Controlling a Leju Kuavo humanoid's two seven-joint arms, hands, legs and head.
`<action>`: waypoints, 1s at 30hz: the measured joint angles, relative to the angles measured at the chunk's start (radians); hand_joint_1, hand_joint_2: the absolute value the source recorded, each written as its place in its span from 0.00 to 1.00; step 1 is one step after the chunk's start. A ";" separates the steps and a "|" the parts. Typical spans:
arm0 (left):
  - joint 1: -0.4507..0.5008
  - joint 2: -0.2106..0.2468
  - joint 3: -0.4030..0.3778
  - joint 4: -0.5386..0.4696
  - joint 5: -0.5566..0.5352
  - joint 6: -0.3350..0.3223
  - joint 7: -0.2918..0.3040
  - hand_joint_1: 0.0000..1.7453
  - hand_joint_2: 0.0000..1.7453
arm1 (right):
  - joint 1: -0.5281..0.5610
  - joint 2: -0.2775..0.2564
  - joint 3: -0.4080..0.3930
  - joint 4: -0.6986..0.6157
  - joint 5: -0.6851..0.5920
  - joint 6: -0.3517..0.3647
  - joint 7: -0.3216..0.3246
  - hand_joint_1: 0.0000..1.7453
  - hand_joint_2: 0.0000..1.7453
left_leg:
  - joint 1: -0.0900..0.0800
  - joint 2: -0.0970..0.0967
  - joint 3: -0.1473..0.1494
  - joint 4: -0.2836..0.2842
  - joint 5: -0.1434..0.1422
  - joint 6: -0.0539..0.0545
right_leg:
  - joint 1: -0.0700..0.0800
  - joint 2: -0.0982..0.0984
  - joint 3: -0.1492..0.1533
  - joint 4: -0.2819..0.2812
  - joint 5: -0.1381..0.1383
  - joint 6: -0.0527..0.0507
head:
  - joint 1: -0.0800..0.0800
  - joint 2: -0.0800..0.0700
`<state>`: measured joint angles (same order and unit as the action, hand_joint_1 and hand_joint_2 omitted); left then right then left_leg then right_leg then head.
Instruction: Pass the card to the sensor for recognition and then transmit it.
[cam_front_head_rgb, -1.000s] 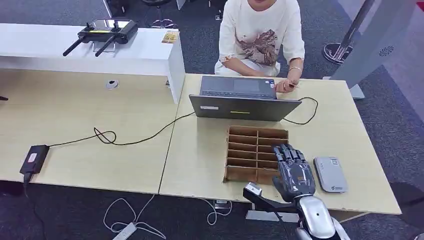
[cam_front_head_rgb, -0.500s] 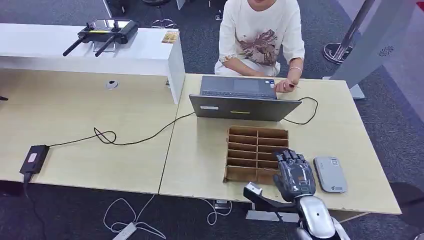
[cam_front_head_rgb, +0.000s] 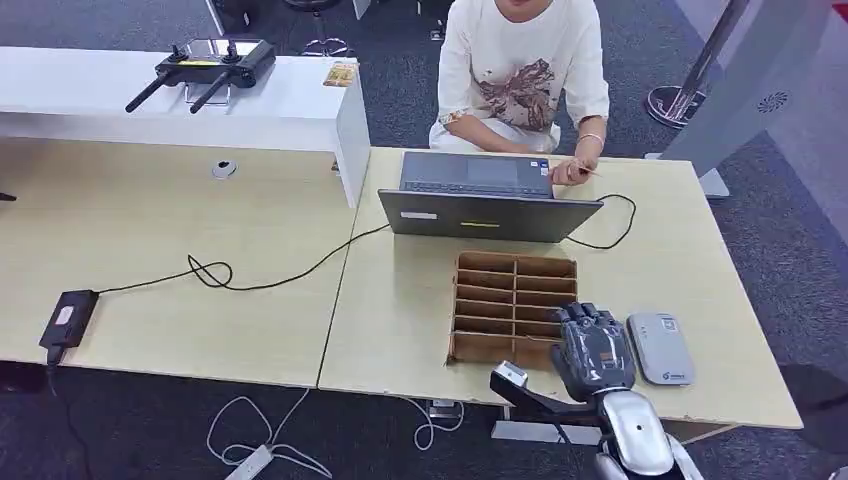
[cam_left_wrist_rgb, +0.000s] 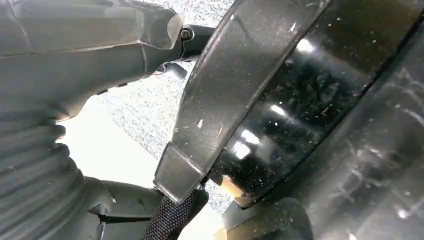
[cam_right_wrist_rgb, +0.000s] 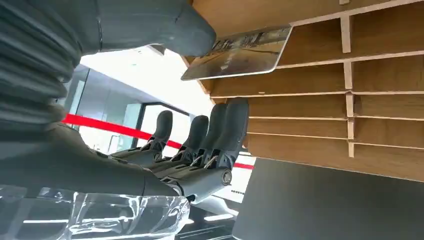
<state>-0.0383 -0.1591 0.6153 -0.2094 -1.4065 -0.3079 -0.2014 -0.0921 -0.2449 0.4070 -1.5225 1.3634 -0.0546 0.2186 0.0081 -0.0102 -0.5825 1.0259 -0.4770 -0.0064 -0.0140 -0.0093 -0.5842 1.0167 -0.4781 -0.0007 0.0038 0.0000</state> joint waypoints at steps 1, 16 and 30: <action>0.000 0.000 0.000 0.000 0.000 0.000 0.000 0.00 1.00 | 0.000 0.000 0.000 0.000 0.000 0.000 0.000 0.49 1.00 | 0.000 0.000 0.000 0.000 0.000 0.000 | 0.000 0.000 0.000 0.000 0.000 0.000 | 0.000 0.000; 0.000 0.000 0.000 0.000 0.002 0.000 0.000 0.00 1.00 | 0.000 0.015 -0.001 0.005 0.018 0.000 0.000 0.51 1.00 | 0.000 0.000 0.000 0.000 0.000 0.000 | 0.000 0.000 0.000 0.000 0.000 0.000 | 0.000 0.000; 0.001 0.000 0.000 0.000 0.003 0.000 -0.005 0.00 1.00 | 0.000 0.016 -0.001 0.017 0.018 0.000 -0.002 0.61 1.00 | 0.000 0.000 0.000 0.000 0.000 0.000 | 0.000 0.000 0.000 0.000 0.000 0.000 | 0.000 0.000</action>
<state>-0.0377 -0.1591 0.6153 -0.2094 -1.4031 -0.3082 -0.2064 -0.0922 -0.2293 0.4063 -1.5053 1.3813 -0.0546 0.2167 0.0081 -0.0102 -0.5826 1.0259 -0.4770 -0.0063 -0.0140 -0.0093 -0.5843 1.0167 -0.4781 -0.0007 0.0038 0.0000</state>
